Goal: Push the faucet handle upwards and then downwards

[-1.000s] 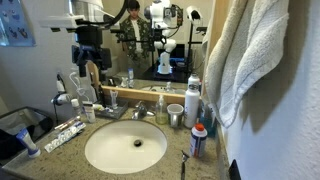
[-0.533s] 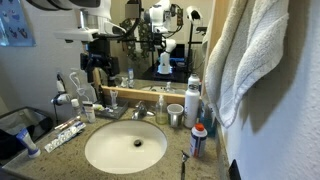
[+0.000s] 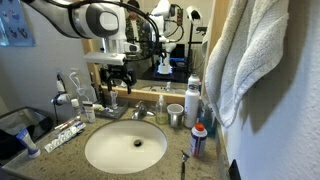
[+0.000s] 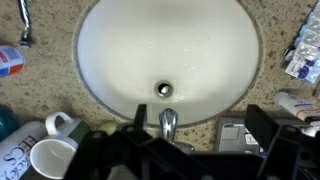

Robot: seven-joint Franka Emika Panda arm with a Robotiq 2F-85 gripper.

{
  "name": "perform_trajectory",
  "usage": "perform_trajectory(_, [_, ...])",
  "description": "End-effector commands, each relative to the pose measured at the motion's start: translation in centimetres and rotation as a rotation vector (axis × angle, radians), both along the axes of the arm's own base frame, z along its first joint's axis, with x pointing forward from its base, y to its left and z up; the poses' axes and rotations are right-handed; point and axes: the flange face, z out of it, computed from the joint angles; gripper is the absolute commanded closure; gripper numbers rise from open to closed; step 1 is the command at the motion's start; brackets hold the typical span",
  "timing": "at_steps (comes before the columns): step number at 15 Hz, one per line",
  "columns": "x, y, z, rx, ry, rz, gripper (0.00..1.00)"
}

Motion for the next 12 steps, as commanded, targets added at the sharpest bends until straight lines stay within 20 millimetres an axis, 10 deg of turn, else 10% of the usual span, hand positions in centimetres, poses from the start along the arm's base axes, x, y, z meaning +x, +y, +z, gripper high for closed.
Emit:
perform_trajectory(1, [3.3, -0.7, -2.7, -0.015, -0.034, 0.065, 0.00])
perform_trajectory(12, [10.3, -0.3, -11.2, -0.011, -0.057, 0.101, 0.00])
